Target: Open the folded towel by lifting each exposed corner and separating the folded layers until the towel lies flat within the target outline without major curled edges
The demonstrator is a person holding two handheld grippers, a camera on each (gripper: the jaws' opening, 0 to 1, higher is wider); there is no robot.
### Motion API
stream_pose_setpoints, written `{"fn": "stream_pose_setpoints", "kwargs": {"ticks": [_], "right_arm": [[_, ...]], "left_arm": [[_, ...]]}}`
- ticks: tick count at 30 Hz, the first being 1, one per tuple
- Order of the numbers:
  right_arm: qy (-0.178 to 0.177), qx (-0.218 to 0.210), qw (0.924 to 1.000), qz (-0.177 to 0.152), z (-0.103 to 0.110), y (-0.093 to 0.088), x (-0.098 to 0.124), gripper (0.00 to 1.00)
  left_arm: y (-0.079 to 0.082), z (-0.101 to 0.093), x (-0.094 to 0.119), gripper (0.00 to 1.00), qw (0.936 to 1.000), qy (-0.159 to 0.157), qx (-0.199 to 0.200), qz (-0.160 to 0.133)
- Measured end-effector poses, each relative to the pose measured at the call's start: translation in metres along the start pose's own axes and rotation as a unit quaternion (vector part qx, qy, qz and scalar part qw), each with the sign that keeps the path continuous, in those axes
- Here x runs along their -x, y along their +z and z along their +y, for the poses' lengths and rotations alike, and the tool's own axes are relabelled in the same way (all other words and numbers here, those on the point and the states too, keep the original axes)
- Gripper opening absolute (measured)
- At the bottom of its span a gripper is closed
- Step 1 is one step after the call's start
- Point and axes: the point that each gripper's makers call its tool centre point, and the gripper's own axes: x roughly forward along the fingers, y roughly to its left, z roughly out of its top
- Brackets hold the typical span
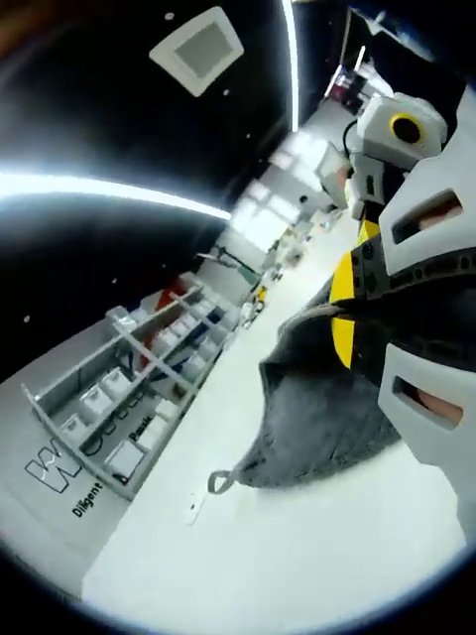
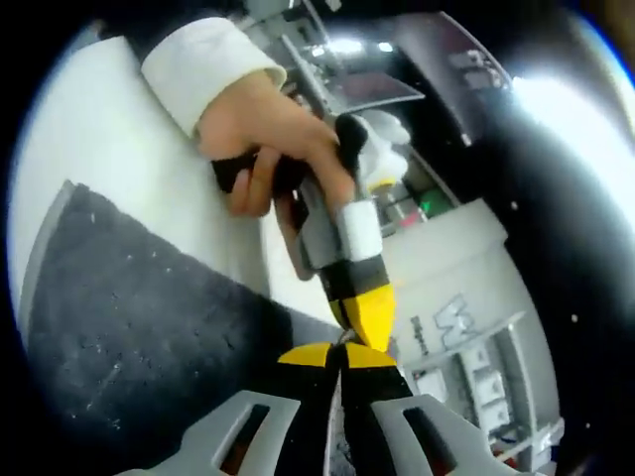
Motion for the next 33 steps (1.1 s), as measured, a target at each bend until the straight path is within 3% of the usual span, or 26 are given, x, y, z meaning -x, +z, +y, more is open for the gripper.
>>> {"fn": "stream_pose_setpoints", "kwargs": {"ticks": [5,8,10,16,18,21,22,25,29,30,33], "right_arm": [[-0.012,-0.072,0.9974,-0.003,-0.01,0.0,0.002,0.16],[-0.028,-0.071,0.997,0.014,-0.016,-0.006,0.005,0.22],[-0.036,-0.071,0.9968,0.012,-0.02,-0.004,0.007,0.23],[-0.052,-0.048,0.9974,0.014,-0.025,-0.006,0.012,0.24],[-0.052,-0.052,0.9972,0.014,-0.027,-0.008,0.013,0.27],[-0.036,-0.095,0.9948,-0.002,-0.027,-0.008,0.016,0.3],[-0.025,-0.158,0.9861,-0.045,-0.034,0.002,0.022,0.45],[0.006,-0.22,0.9721,-0.082,-0.036,0.009,0.028,0.4],[0.01,-0.266,0.9573,-0.114,-0.046,0.011,0.036,0.4],[0.01,-0.268,0.9565,-0.115,-0.048,0.01,0.037,0.41],[0.002,-0.284,0.952,-0.115,-0.055,0.005,0.044,0.44]], "left_arm": [[0.016,0.002,0.008,0.02,0.9993,0.007,-0.017,-0.033],[0.028,0.006,0.016,0.02,0.9985,0.007,-0.005,-0.054],[0.041,0.022,0.025,0.02,0.9979,0.01,0.004,-0.063],[0.054,0.036,0.031,0.02,0.9967,0.006,0.02,-0.078],[0.058,0.041,0.032,0.02,0.9968,0.01,0.018,-0.077],[0.06,0.045,0.034,0.02,0.9971,0.019,0.007,-0.074],[0.065,0.052,0.033,0.02,0.997,0.021,0.005,-0.074],[0.073,0.066,0.035,0.02,0.9965,0.038,-0.012,-0.074],[0.075,0.073,0.034,0.02,0.9957,0.055,-0.038,-0.065],[0.064,0.058,0.038,0.02,0.9954,0.057,-0.043,-0.064],[0.066,0.062,0.039,0.02,0.9946,0.063,-0.054,-0.062]]}}
